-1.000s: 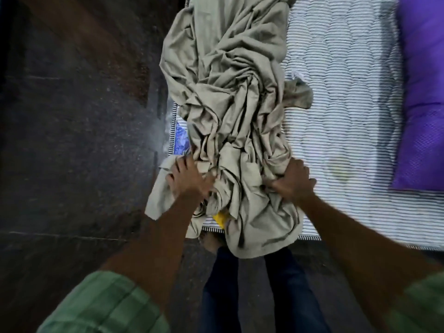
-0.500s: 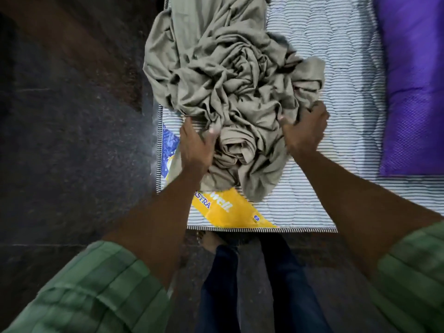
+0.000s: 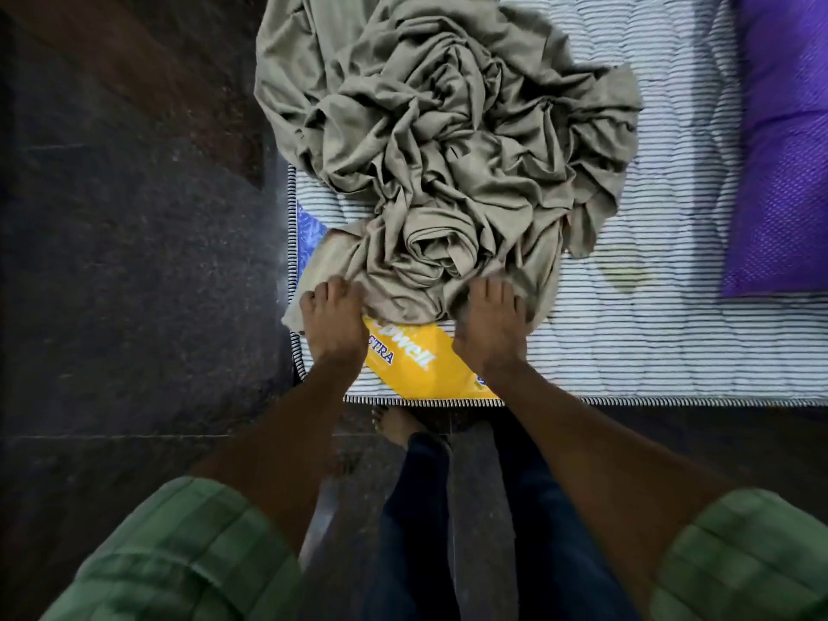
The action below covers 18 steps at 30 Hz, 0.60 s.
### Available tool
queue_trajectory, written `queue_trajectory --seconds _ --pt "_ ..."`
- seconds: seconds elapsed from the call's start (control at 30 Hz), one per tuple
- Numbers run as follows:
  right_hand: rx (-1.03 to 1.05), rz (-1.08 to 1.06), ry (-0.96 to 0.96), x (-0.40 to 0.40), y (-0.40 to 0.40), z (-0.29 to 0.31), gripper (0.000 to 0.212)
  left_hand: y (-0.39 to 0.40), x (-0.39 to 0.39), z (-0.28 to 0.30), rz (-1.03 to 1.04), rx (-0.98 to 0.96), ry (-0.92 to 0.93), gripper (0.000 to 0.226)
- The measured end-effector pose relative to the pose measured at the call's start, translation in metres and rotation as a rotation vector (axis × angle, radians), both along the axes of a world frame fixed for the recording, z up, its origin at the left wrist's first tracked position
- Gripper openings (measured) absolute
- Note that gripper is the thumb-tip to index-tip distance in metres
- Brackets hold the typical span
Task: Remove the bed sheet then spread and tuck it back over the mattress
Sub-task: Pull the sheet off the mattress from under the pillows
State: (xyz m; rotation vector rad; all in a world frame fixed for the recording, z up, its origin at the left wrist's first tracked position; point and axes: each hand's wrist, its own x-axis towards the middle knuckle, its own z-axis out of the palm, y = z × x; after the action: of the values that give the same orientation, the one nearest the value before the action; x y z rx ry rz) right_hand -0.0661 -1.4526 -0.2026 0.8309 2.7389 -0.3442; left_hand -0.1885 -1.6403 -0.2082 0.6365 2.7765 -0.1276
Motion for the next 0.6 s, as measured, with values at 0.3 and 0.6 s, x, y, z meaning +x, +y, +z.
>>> queue_trajectory --seconds 0.3,0.6 --pt "-0.389 0.139 0.270 -0.061 -0.028 0.034 0.034 0.028 0.004 0.057 0.059 0.478 -0.183 0.028" --pt "-0.485 0.028 0.030 -0.046 0.014 0.089 0.039 -0.031 -0.035 0.131 0.244 0.240 -0.241 0.026"
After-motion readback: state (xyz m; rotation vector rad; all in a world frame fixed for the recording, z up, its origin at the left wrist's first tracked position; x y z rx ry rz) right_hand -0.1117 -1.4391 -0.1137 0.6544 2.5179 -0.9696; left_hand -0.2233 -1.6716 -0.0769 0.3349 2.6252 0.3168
